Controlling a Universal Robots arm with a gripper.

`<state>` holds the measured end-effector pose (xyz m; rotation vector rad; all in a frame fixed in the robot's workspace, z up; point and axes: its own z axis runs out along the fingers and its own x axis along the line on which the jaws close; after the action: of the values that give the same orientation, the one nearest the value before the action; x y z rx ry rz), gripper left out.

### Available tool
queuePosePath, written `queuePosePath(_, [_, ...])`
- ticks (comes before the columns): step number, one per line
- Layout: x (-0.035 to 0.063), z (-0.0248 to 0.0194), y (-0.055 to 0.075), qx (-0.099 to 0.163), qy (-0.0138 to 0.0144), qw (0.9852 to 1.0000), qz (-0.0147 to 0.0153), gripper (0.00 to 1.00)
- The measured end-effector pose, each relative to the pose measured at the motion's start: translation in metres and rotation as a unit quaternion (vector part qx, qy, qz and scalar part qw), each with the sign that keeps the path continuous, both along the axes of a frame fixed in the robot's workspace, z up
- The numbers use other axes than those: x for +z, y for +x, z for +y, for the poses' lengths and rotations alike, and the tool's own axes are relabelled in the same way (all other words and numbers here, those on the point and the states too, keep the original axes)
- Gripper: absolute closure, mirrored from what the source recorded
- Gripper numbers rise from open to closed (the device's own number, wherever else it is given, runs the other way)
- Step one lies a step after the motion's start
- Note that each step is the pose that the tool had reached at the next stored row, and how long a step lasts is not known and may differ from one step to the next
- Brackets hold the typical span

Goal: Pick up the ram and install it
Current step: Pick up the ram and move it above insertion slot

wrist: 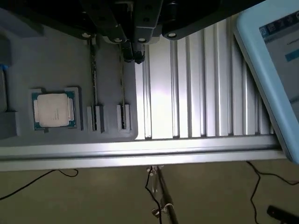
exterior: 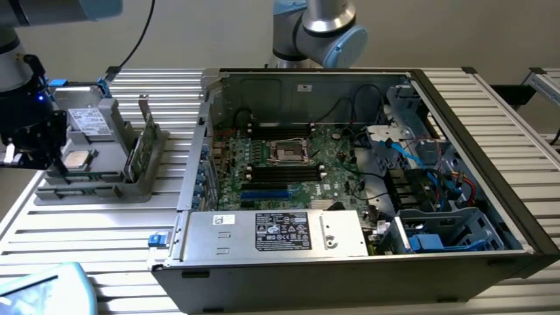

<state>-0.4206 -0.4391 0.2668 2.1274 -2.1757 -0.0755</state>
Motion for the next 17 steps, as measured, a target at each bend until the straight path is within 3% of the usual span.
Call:
queuePosePath(3, [-0.0003, -0.0001, 0.0001, 0.018, 0.0037, 0.9998, -0.0079, 0.9])
queuePosePath(6, [-0.0005, 0.0, 0.0, 0.029, 0.0126, 0.9994, -0.013, 0.9])
queuePosePath(9, [-0.0013, 0.0005, 0.0, 0.036, 0.0227, 0.999, -0.0143, 0.9])
queuePosePath(14, [-0.0042, 0.002, 0.0, 0.043, 0.0344, 0.9984, -0.0155, 0.9])
queuePosePath(15, [-0.005, 0.002, 0.0001, 0.043, 0.0361, 0.9983, -0.0156, 0.9])
queuePosePath(17, [-0.0063, 0.0021, 0.0, 0.043, 0.0368, 0.9983, -0.0156, 0.9])
